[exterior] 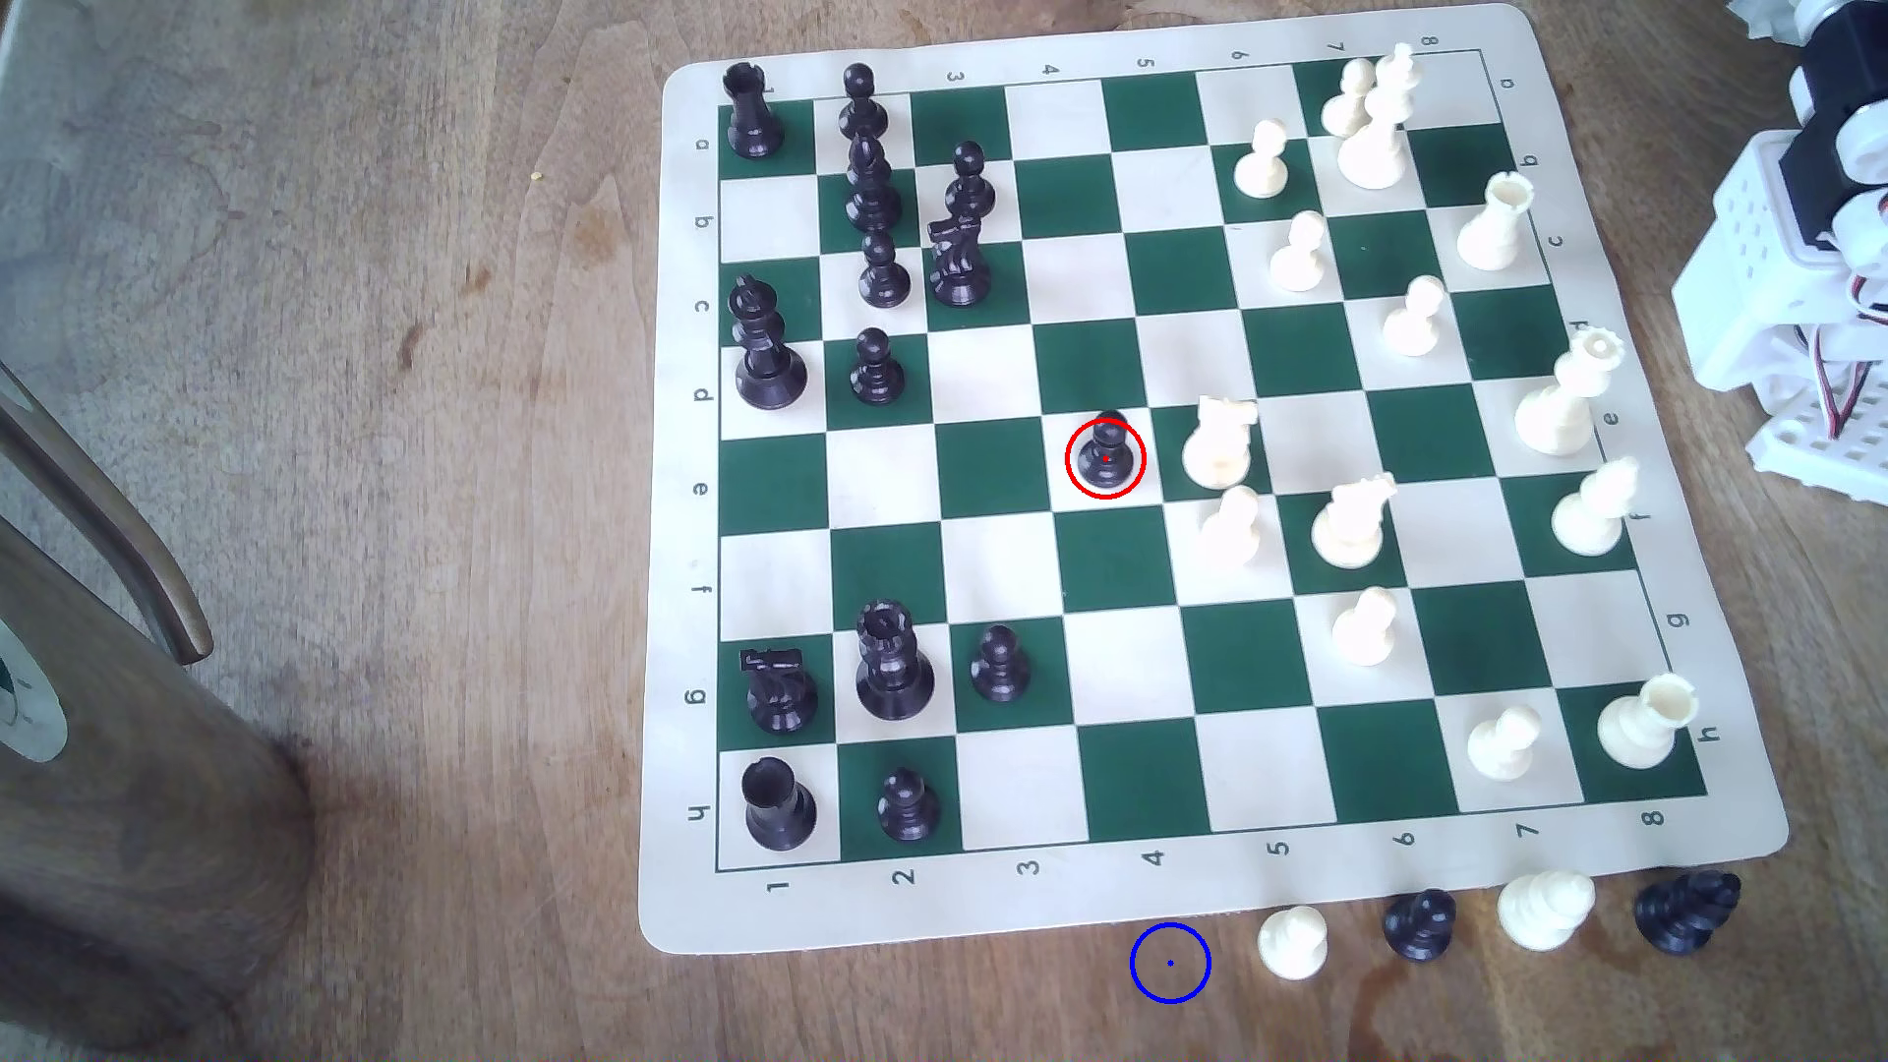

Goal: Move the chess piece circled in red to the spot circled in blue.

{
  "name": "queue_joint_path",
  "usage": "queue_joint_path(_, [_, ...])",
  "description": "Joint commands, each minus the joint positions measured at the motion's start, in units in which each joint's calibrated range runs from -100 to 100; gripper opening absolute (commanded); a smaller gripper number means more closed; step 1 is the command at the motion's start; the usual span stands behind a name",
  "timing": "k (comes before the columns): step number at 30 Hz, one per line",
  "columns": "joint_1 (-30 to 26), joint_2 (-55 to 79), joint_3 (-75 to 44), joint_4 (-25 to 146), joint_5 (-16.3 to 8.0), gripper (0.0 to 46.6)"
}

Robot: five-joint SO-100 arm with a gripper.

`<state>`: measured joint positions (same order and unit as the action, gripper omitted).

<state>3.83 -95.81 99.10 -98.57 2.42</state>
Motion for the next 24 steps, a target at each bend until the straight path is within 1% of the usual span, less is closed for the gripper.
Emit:
queue_joint_path(1, [0.6, 0.0, 0.8, -1.2, 0.4, 0.2])
queue_joint_path(20, [0.6, 0.0, 0.8, -1.2, 0.4, 0.2])
queue_joint_path(22, [0.6, 0.0, 0.8, 2.4, 0.8, 0.2])
queue_joint_path(23, [0.6, 0.0, 0.8, 5.0, 1.6, 0.2])
queue_joint_path(24, [0.6, 0.0, 0.8, 9.4, 1.7, 0.2])
